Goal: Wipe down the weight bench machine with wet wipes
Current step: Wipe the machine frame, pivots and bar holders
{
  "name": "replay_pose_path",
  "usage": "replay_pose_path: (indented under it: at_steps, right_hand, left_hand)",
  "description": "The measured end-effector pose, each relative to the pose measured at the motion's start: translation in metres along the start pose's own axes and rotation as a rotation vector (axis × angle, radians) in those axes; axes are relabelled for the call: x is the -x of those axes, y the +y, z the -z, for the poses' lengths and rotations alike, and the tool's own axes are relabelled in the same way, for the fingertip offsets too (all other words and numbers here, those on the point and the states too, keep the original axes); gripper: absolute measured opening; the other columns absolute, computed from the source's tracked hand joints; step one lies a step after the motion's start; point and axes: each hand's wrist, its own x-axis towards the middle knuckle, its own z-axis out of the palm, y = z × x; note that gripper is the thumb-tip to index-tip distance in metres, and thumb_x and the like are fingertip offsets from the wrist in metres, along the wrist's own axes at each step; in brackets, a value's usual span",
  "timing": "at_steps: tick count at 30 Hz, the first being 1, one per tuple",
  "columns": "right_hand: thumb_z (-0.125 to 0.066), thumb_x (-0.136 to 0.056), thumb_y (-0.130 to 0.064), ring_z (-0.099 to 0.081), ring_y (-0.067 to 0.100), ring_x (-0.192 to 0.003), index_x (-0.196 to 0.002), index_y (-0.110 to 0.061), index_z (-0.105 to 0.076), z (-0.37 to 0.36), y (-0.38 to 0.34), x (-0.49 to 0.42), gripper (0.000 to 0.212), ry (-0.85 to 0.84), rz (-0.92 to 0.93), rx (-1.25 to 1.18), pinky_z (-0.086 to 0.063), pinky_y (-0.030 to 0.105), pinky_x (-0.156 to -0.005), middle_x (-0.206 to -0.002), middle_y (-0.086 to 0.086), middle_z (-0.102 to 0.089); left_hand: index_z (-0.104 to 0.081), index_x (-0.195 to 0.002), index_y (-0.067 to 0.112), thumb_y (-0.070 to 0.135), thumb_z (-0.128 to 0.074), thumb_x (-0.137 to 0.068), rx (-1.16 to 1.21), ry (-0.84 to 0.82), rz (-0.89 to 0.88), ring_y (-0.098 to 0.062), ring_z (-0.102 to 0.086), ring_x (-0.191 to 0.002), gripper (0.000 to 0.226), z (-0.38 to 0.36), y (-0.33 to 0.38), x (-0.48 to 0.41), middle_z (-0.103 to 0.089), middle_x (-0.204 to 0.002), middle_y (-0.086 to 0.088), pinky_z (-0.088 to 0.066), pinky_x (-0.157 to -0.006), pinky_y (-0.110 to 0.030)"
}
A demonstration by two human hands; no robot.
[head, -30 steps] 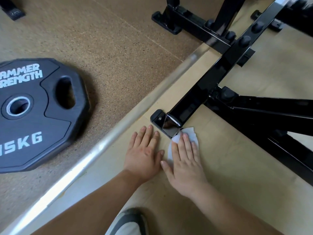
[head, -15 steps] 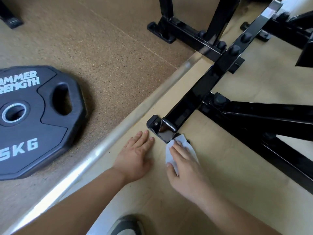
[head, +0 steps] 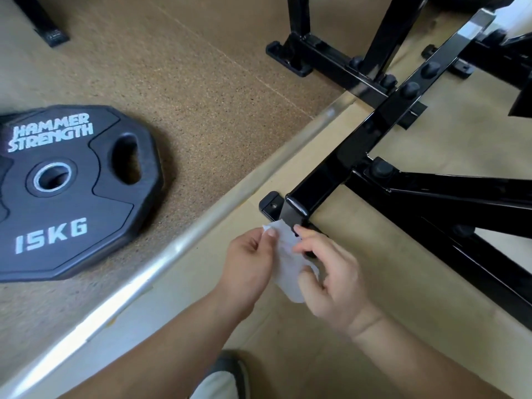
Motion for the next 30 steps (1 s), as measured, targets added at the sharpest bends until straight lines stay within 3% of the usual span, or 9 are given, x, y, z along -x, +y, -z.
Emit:
replay_pose_path:
  at_steps: [3,7,9,11,13,18,22,27,30]
  right_hand:
    - [-0.054,-0.090,-0.017,-0.067,0.026,-0.108,-0.105,-0.009,-0.069,0.017,-0.004,-0.020,0.022,0.114,0.138,0.173,-0.056,0.048,-0.083,-0.115,0.004,-0.070]
    - [-0.045,-0.105,-0.026,-0.033,0.029,-0.153,-0.145,-0.005,-0.057,0.018,-0.003,-0.044,0.046,0.063,0.167,0.546,-0.029,0.050,-0.124,-0.158,0.013,-0.046]
    - [-0.030,-0.109,-0.037,-0.015,0.022,-0.159,-0.156,-0.010,-0.044,0.016,0.008,-0.048,0.056,0.003,0.057,0.555,-0.018,0.049,-0.128,-0.168,0.007,-0.029]
    - [-0.028,-0.109,-0.039,-0.014,0.020,-0.159,-0.156,-0.013,-0.044,0.018,0.021,-0.049,0.056,-0.020,0.055,0.465,-0.019,0.049,-0.127,-0.168,0.004,-0.028]
    - [-0.032,-0.109,-0.034,-0.020,0.020,-0.158,-0.152,-0.013,-0.050,0.023,0.027,-0.050,0.051,-0.011,0.093,0.346,-0.025,0.050,-0.126,-0.165,0.003,-0.035]
    - [-0.032,-0.109,-0.030,-0.028,0.014,-0.155,-0.145,-0.015,-0.059,0.042,0.027,-0.059,0.048,-0.030,0.060,0.203,-0.028,0.052,-0.124,-0.159,0.000,-0.046]
    - [-0.028,-0.109,-0.037,-0.016,0.012,-0.158,-0.152,-0.025,-0.051,0.046,0.035,-0.053,0.050,-0.075,0.108,0.355,-0.019,0.052,-0.127,-0.167,-0.006,-0.032]
    - [-0.026,-0.108,-0.044,-0.001,-0.002,-0.157,-0.129,-0.074,-0.048,0.049,0.022,-0.062,0.043,-0.086,-0.159,-0.063,-0.009,0.023,-0.124,-0.167,-0.006,-0.032]
    - [-0.022,-0.108,-0.045,-0.006,-0.003,-0.156,-0.120,-0.071,-0.055,0.050,0.019,-0.067,0.044,-0.075,-0.133,-0.013,-0.007,0.018,-0.125,-0.166,-0.012,-0.033]
  left_hand:
    - [-0.049,-0.076,-0.003,0.032,-0.049,-0.107,-0.077,0.179,-0.029,-0.010,-0.030,-0.054,0.047,0.008,-0.001,-0.008,-0.037,-0.061,0.001,-0.026,-0.050,-0.026]
    - [-0.061,-0.084,0.014,0.038,-0.043,-0.109,-0.028,0.311,-0.129,-0.008,-0.048,-0.060,0.039,-0.003,0.003,-0.010,-0.054,-0.064,0.014,-0.041,-0.062,-0.032]
    - [-0.066,-0.124,0.022,0.052,-0.041,-0.106,0.116,0.126,-0.073,-0.003,-0.065,-0.104,0.043,-0.031,0.011,-0.006,-0.072,-0.112,0.017,-0.051,-0.096,-0.033]
    - [-0.032,-0.159,0.031,0.073,-0.038,-0.092,0.254,-0.078,0.041,0.002,-0.043,-0.141,0.079,-0.060,0.021,0.002,-0.047,-0.155,0.016,-0.034,-0.120,-0.034]
    - [-0.008,-0.163,0.041,0.082,-0.035,-0.082,0.348,-0.145,0.089,0.002,-0.029,-0.149,0.095,-0.079,0.030,0.008,-0.024,-0.167,0.019,-0.026,-0.125,-0.036]
    - [0.021,-0.158,0.042,0.085,-0.030,-0.086,0.335,-0.094,0.165,0.004,-0.002,-0.154,0.099,-0.085,0.031,-0.002,0.013,-0.166,0.028,-0.010,-0.129,-0.039]
    - [0.007,-0.161,0.038,0.082,-0.033,-0.092,0.351,-0.051,0.144,0.002,-0.009,-0.153,0.091,-0.084,0.040,-0.003,-0.001,-0.164,0.032,-0.014,-0.126,-0.032]
    - [0.034,-0.150,0.044,0.091,-0.024,-0.085,0.293,-0.116,0.089,0.005,0.014,-0.152,0.099,-0.098,0.059,0.023,0.029,-0.161,0.030,-0.002,-0.128,-0.039]
    - [0.024,-0.158,0.035,0.086,-0.032,-0.088,0.354,0.017,0.227,-0.004,0.003,-0.157,0.103,-0.088,0.053,-0.007,0.018,-0.167,0.023,-0.005,-0.129,-0.041]
